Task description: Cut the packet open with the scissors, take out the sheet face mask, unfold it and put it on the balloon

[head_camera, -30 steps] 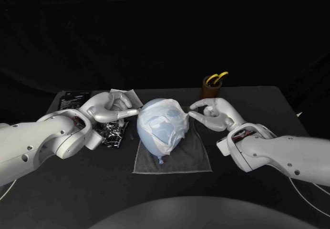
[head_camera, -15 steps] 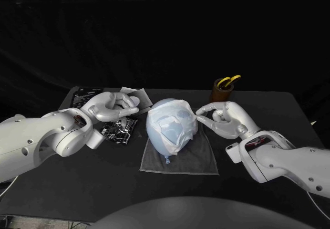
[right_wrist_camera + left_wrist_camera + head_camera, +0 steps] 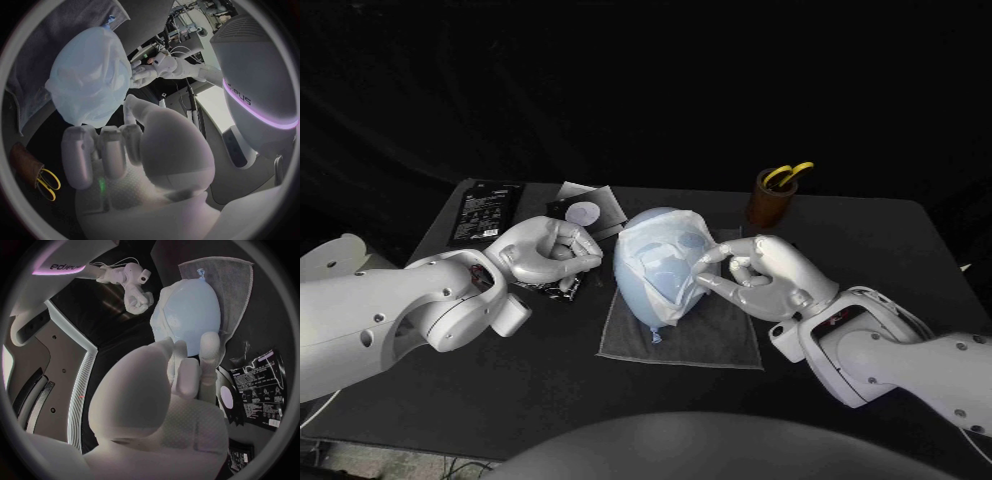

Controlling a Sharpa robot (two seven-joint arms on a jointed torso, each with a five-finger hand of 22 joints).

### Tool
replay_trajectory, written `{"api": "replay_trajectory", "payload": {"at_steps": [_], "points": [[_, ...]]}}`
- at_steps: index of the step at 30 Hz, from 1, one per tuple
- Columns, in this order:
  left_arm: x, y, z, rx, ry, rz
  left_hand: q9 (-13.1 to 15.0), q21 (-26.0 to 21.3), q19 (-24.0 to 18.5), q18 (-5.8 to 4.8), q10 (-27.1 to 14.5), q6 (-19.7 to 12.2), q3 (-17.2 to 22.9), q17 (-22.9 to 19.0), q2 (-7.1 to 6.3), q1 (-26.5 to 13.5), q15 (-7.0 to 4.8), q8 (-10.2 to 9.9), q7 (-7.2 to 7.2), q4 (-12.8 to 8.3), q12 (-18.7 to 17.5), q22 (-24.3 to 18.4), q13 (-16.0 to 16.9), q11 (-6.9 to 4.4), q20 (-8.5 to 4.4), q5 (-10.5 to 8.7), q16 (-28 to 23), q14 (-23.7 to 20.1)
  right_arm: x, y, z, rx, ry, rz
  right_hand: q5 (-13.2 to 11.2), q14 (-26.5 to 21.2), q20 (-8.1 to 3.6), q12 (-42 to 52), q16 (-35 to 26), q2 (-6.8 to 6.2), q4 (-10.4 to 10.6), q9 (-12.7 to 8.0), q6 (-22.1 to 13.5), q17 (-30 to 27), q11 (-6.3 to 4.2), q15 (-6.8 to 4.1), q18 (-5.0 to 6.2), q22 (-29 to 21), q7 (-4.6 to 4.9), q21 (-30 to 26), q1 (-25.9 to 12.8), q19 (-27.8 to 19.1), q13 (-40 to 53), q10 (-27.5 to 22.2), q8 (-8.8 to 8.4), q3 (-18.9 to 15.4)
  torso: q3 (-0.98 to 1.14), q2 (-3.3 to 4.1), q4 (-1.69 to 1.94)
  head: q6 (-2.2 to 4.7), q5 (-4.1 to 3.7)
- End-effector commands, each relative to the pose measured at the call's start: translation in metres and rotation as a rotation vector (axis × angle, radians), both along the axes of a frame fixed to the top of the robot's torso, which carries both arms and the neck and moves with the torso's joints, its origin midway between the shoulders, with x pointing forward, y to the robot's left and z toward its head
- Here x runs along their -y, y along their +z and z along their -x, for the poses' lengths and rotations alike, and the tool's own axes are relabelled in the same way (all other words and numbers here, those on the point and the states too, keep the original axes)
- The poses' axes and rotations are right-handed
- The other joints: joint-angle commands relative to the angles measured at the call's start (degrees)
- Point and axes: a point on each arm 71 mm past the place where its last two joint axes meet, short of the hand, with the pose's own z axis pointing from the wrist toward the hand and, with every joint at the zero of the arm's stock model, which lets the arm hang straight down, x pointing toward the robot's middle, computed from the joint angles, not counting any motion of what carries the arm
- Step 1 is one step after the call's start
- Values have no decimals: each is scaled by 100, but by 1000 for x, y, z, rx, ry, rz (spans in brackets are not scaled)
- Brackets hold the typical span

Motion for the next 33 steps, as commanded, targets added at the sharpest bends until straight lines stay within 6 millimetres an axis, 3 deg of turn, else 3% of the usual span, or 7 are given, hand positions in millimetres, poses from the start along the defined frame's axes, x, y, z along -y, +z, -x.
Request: {"api": "replay_trajectory", "payload": {"at_steps": [1,5,7,12,17,26,33], "points": [[6,4,3,75,-53,13,-18,109,121,-73,91,8,101,188,-71,-61,-6,-68,-8,-14,19,183,41,-5,-5,16,73,105,-10,1,7,75,97,67,-9,598,-42,46,20,-62,-37,6,49,1505,-36,-46,-92,1463,4,34,9,548,1145,294,26,5,1,2,-11,0,3],[10,3,4,88,-73,4,-65,426,456,-159,317,134,328,732,-176,-298,-54,-256,-60,-125,337,684,288,-59,-48,16,206,391,-17,0,11,100,123,99,4,598,-56,132,20,-72,-79,4,86,1505,-51,-59,-105,1481,-8,92,2,569,1216,361,32,15,9,6,-7,0,10],[13,2,5,84,-91,-12,-86,554,597,-198,586,209,383,940,-212,-459,-84,-359,-92,-169,636,895,774,-88,-75,14,246,500,-21,-1,12,111,132,126,2,598,-62,171,20,-94,-92,-2,99,1505,-53,-63,-105,1480,-11,89,-26,569,1248,391,27,8,14,9,-3,0,5],[20,-3,9,49,-119,-57,-159,795,886,-282,1110,135,134,1372,-373,-993,-64,-608,-29,58,1056,1328,1593,-50,-76,12,331,706,-29,-4,15,138,143,170,-7,598,-71,203,20,-150,-99,-19,115,1505,-61,-71,-106,1481,-22,96,-95,571,1276,416,7,-16,20,6,-5,0,15],[27,-8,14,0,-133,-86,-205,874,995,-303,1345,165,-30,1563,-361,-1230,-44,-811,-3,104,1217,1448,2002,-27,-57,15,365,801,-38,-5,18,181,152,203,-13,598,-79,211,20,-219,-108,-44,130,1505,-69,-78,-105,1481,-31,93,-155,570,1283,424,-22,-41,17,6,3,0,26],[29,-14,17,-58,-124,-84,-215,900,1029,-309,1451,194,-59,1602,-327,-1238,-48,-878,-9,79,1286,1488,2199,-31,-58,16,370,821,-51,-6,21,244,137,266,-21,598,-84,222,20,-417,-40,-137,115,1505,-59,-73,-102,1476,-17,80,-389,566,1295,437,-158,-139,13,9,6,0,70],[31,-16,17,-70,-118,-69,-223,904,1038,-309,1450,208,-53,1618,-295,-1179,-52,-940,-9,35,1289,1491,2233,-34,-62,16,370,829,-61,-7,22,281,108,316,-23,598,-59,212,20,-682,18,-301,-189,1505,-3,-30,-104,1478,52,86,-529,568,1291,436,-489,-256,8,19,9,0,89]]}}
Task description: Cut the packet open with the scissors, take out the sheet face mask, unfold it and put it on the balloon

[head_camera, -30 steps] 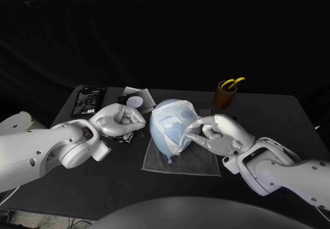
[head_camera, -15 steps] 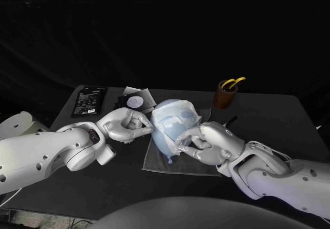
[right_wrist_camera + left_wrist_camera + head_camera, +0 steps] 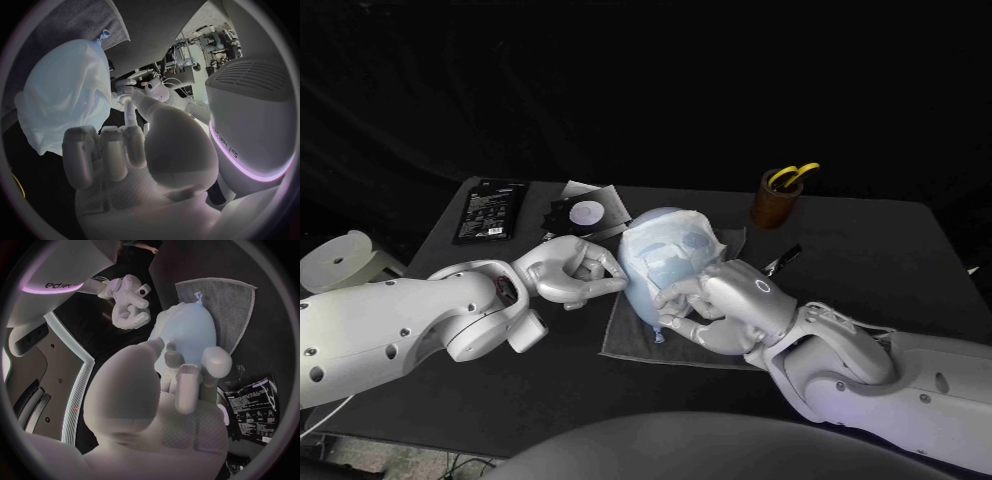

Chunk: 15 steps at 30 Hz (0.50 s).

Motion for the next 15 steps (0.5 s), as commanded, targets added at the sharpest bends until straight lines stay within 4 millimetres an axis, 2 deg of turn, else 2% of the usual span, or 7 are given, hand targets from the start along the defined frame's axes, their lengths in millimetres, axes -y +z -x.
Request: {"api": "replay_trajectory", "payload": {"at_steps": [1,5,15], "points": [[2,-2,1,-32,-6,12,-9,34,33,-39,19,45,-17,413,55,17,19,-32,10,-39,24,3,16,4,7,14,37,232,-2,0,-1,64,-45,61,-23,599,-14,14,20,-91,1,-61,-154,1507,42,14,-104,1479,16,9,8,572,1292,438,-133,-40,-2,10,3,0,11],[2,-2,1,-36,-6,17,-9,39,38,-41,26,55,-14,413,64,31,19,-42,9,-48,29,11,39,4,7,14,36,232,-5,-1,-1,84,-63,84,-23,599,-4,26,20,-161,2,-117,-278,1507,38,17,-108,1485,5,29,19,578,1303,446,-263,-79,-1,14,0,0,21],[2,-2,0,-42,2,30,12,38,40,-40,53,159,-16,413,95,82,9,-46,-15,-90,45,8,122,-12,1,14,31,233,-10,-4,-2,137,-79,174,-24,599,-10,29,20,-233,-26,-150,-318,1507,8,1,-106,1482,-35,20,83,575,1308,450,-341,-123,3,1,-3,0,39]]}}
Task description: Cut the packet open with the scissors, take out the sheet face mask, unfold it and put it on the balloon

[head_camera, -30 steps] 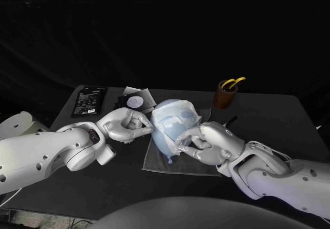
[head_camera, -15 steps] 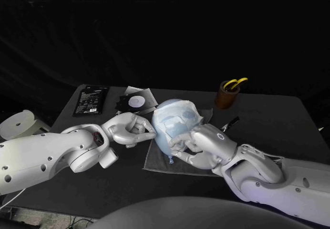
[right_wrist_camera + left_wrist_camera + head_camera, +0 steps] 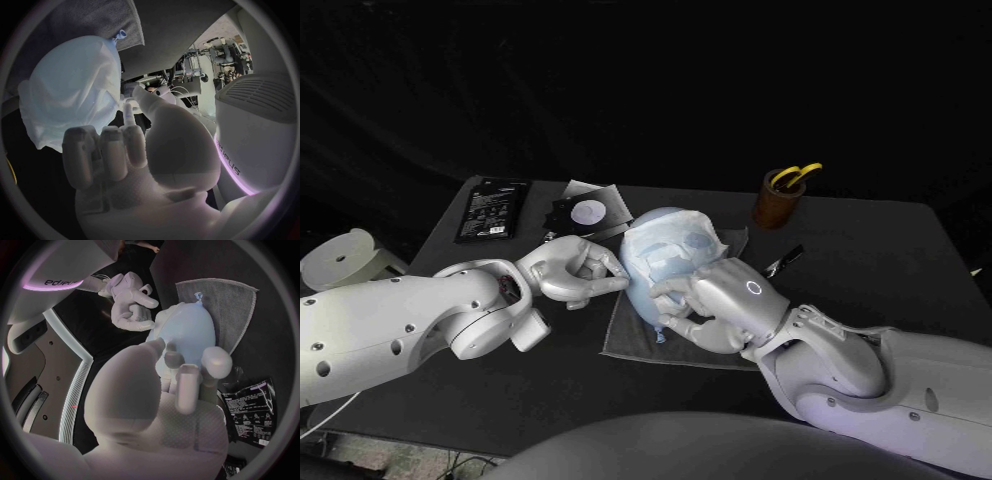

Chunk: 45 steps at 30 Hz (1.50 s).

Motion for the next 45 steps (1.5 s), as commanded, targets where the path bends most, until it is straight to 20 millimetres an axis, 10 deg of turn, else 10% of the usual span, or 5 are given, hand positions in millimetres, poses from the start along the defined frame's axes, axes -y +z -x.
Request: {"api": "replay_trajectory", "payload": {"at_steps": [1,26,45], "points": [[2,0,1,-19,-8,23,11,15,39,-39,52,52,-3,416,33,22,8,-23,13,-43,21,1,15,-14,3,14,32,234,-1,-2,0,54,-22,83,-24,599,-11,37,40,-55,-10,-7,-32,1505,16,-1,-106,1482,-11,23,4,576,1308,463,-24,-31,3,-2,0,0,5],[2,-2,-1,-38,-1,35,28,17,41,-39,58,106,-14,404,38,35,-3,-16,-4,-59,22,5,45,-28,-5,13,27,230,-9,-4,-1,148,-25,167,-24,599,-42,137,40,-80,-135,-27,173,1505,-33,-21,-107,1484,-85,26,301,577,1389,526,-57,-58,-1,-1,-1,0,-26],[2,-2,0,-47,-3,37,30,18,44,-40,57,107,-28,397,30,23,-6,-23,-2,-55,20,9,50,-28,-8,13,24,228,-10,3,-2,225,-60,92,-24,599,-74,288,40,156,-263,21,908,1505,-69,-56,-124,1506,-127,101,585,604,1505,619,179,274,1,-2,-2,0,-39]]}}
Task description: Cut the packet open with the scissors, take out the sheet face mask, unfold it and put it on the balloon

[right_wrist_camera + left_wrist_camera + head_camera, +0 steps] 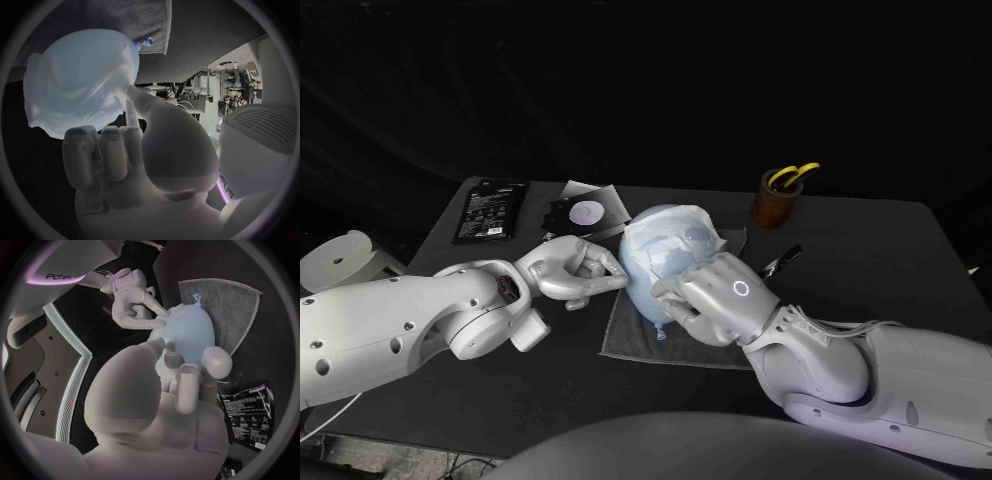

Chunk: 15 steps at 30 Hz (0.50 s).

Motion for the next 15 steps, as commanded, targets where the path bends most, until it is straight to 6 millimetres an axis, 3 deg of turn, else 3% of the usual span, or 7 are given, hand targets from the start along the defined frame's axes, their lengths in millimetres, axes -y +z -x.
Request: {"api": "replay_trajectory", "payload": {"at_steps": [1,10,15], "points": [[2,0,1,-15,-16,13,5,19,47,-40,37,22,4,397,30,23,-7,-23,1,-25,28,6,8,-8,-10,13,30,229,1,4,1,40,-9,-32,-24,601,-54,19,20,10,4,6,43,1509,-38,-59,-34,1507,0,26,21,600,1507,607,41,35,-1,-1,-1,0,-6],[2,0,1,-16,-15,13,5,20,48,-40,35,19,-3,397,26,18,-8,-28,3,-23,26,9,7,-7,-11,13,29,229,3,7,1,48,-13,-48,-24,601,-73,19,20,47,30,22,263,1509,-65,-86,-34,1507,-34,26,-51,600,1507,607,136,114,1,-6,-1,0,-18],[2,0,1,-15,-15,14,5,20,48,-40,35,19,-3,397,26,18,-8,-28,3,-23,26,9,7,-7,-11,13,29,229,5,9,1,55,-15,-57,-24,601,-105,19,20,155,169,46,456,1509,-121,-133,-34,1507,-105,26,-215,600,1507,607,244,165,2,-3,-3,0,-29]]}}
